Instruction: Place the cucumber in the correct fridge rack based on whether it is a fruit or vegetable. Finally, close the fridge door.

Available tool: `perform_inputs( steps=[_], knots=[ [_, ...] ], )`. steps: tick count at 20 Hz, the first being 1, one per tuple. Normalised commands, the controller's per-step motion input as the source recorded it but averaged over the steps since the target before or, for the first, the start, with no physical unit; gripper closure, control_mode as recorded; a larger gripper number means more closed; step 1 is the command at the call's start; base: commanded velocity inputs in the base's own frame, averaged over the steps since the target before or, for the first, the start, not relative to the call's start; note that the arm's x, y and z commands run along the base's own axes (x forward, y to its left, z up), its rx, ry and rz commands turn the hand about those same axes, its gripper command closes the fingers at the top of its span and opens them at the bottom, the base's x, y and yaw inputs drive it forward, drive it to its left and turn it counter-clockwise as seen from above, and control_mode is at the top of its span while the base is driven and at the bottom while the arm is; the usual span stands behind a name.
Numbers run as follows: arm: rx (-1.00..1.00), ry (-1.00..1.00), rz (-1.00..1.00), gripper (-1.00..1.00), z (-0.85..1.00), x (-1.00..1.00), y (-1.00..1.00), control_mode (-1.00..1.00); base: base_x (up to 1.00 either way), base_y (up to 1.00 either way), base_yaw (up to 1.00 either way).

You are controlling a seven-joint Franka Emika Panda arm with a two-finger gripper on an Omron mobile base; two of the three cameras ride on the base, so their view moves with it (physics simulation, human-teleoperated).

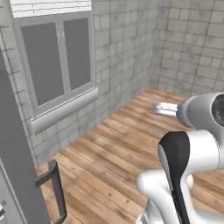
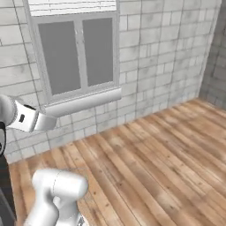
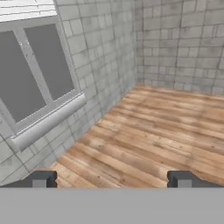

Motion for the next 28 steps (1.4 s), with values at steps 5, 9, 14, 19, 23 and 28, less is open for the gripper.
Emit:
perform_inputs(
  steps=[5, 9, 14, 19, 23, 28],
  knots=[
    [0.00, 0.00, 0.00, -1.00, 0.00, 0.00, 0.00, 1.00, 0.57, -0.01, 0.88],
    [0.00, 0.00, 0.00, -1.00, 0.00, 0.00, 0.00, 1.00, 0.79, -0.13, 0.81],
    [0.00, 0.00, 0.00, -1.00, 0.00, 0.00, 0.00, 1.00, 0.71, -0.27, 0.76],
    [0.00, 0.00, 0.00, -1.00, 0.00, 0.00, 0.00, 1.00, 0.39, -0.05, 0.75],
    [0.00, 0.00, 0.00, -1.00, 0.00, 0.00, 0.00, 1.00, 0.01, -0.31, 0.64],
    [0.00, 0.00, 0.00, -1.00, 0.00, 0.00, 0.00, 1.00, 0.30, -0.45, 0.62]
  ],
)
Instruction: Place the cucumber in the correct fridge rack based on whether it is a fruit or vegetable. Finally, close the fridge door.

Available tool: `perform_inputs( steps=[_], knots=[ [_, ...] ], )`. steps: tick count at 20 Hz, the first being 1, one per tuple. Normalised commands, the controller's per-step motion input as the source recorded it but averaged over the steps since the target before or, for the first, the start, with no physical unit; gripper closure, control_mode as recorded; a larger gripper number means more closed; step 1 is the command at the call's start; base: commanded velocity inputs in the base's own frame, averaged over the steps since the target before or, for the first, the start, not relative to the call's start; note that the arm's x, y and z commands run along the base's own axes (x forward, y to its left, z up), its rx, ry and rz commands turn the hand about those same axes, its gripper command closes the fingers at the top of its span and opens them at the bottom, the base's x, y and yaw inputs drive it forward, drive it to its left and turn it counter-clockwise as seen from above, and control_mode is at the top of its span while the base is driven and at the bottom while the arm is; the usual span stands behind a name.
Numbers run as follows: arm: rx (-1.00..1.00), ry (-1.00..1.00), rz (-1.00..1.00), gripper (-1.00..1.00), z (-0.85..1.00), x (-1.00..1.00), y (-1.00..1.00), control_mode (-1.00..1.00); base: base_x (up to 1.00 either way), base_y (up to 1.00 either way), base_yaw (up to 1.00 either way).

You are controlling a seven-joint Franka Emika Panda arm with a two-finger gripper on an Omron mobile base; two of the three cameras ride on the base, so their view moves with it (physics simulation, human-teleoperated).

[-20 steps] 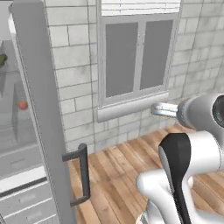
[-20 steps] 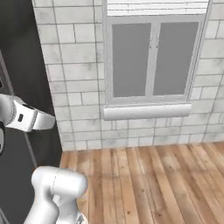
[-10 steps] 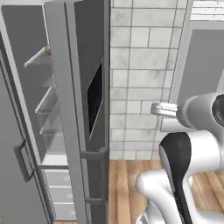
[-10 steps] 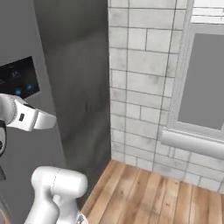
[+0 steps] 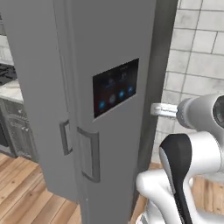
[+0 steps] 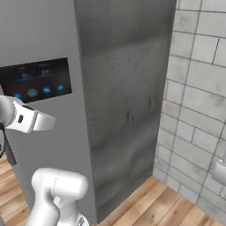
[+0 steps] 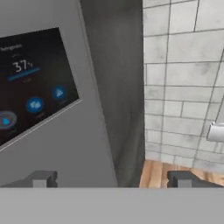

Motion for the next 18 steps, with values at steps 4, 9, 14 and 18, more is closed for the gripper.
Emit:
perform_inputs(
  steps=[4, 9, 14, 18],
  knots=[
    [0.00, 0.00, 0.00, -1.00, 0.00, 0.00, 0.00, 1.00, 0.31, -0.38, 0.57],
    [0.00, 0.00, 0.00, -1.00, 0.00, 0.00, 0.00, 1.00, 0.01, -0.32, 0.23],
    [0.00, 0.00, 0.00, -1.00, 0.00, 0.00, 0.00, 1.00, 0.00, -0.03, 0.07],
    [0.00, 0.00, 0.00, -1.00, 0.00, 0.00, 0.00, 1.00, 0.00, 0.00, 0.05]
  ],
)
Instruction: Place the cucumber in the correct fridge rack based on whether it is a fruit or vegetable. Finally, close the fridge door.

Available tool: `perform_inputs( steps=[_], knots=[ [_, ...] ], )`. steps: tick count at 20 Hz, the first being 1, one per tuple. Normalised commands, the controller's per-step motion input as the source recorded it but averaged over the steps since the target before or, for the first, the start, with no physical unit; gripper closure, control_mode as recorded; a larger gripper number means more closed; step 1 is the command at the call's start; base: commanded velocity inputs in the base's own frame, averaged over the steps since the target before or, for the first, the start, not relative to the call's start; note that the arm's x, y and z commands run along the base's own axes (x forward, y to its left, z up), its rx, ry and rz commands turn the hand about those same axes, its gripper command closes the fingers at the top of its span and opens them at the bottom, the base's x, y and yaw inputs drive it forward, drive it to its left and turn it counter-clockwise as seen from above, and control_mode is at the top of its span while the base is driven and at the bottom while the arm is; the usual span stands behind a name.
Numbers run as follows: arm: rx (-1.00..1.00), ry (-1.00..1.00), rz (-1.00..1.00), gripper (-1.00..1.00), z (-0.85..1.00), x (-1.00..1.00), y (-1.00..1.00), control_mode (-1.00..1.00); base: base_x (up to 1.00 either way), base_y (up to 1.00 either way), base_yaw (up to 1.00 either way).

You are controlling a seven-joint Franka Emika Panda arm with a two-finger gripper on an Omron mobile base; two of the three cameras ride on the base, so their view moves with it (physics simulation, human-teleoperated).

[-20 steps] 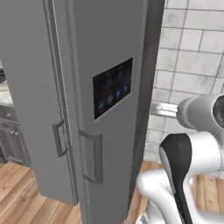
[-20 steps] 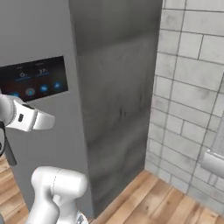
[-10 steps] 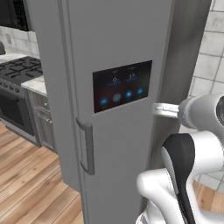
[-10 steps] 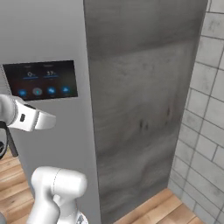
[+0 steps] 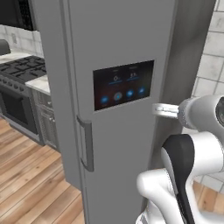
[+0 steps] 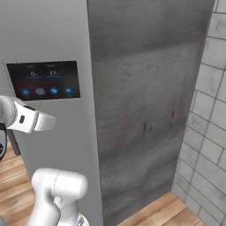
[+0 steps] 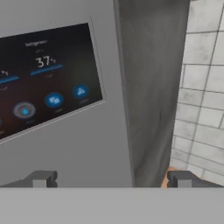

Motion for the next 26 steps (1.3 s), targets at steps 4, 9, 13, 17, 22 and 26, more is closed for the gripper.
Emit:
perform_inputs(
  steps=[4, 9, 13, 17, 22, 26],
  knots=[
    [0.00, 0.00, 0.00, -1.00, 0.00, 0.00, 0.00, 1.00, 0.00, 0.00, 0.06],
    [0.00, 0.00, 0.01, -1.00, -0.03, 0.14, 0.12, -1.00, 0.00, 0.00, 0.02],
    [0.00, 0.00, 0.00, -1.00, -0.15, 0.54, 0.46, -1.00, 0.00, 0.00, 0.00],
    [0.00, 0.00, 0.00, -1.00, -0.14, 0.63, 0.47, -1.00, 0.00, 0.00, 0.00],
    [0.00, 0.00, 0.00, -1.00, -0.11, 0.61, 0.32, -1.00, 0.00, 0.00, 0.00],
    [0.00, 0.00, 0.00, -1.00, -0.06, 0.66, 0.23, -1.00, 0.00, 0.00, 0.00]
  ],
)
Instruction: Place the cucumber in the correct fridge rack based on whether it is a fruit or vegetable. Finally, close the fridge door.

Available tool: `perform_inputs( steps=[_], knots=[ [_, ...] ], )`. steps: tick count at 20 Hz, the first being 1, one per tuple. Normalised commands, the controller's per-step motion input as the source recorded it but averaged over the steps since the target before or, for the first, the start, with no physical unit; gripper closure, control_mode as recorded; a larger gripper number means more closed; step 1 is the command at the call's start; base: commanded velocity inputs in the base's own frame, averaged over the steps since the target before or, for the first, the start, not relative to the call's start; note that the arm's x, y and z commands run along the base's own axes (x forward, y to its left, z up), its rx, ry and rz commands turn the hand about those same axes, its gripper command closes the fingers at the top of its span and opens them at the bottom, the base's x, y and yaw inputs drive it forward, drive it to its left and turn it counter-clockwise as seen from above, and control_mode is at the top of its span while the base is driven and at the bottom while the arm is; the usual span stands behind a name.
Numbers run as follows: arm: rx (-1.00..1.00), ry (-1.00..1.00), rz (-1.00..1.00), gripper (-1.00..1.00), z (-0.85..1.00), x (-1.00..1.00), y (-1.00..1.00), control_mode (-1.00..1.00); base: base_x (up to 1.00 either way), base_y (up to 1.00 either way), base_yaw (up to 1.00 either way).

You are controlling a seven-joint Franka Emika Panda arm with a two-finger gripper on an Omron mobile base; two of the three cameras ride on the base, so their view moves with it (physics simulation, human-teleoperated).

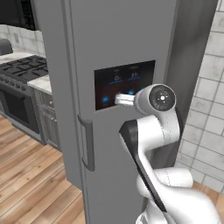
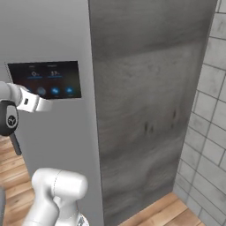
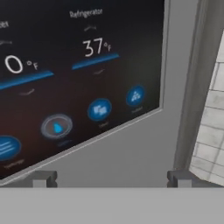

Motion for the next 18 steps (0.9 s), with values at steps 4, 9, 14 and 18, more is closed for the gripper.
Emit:
perform_inputs(
  steps=[4, 9, 14, 18],
  knots=[
    [0.00, 0.00, 0.00, -1.00, -0.05, 0.69, 0.06, -1.00, 0.00, 0.00, 0.00],
    [0.00, 0.00, 0.00, -1.00, -0.08, 0.60, 0.05, -1.00, 0.00, 0.00, 0.00],
    [0.00, 0.00, 0.00, -1.00, -0.10, 0.51, 0.02, -1.00, 0.00, 0.00, 0.00],
    [0.00, 0.00, 0.00, -1.00, -0.12, 0.48, 0.01, -1.00, 0.00, 0.00, 0.00]
  ],
)
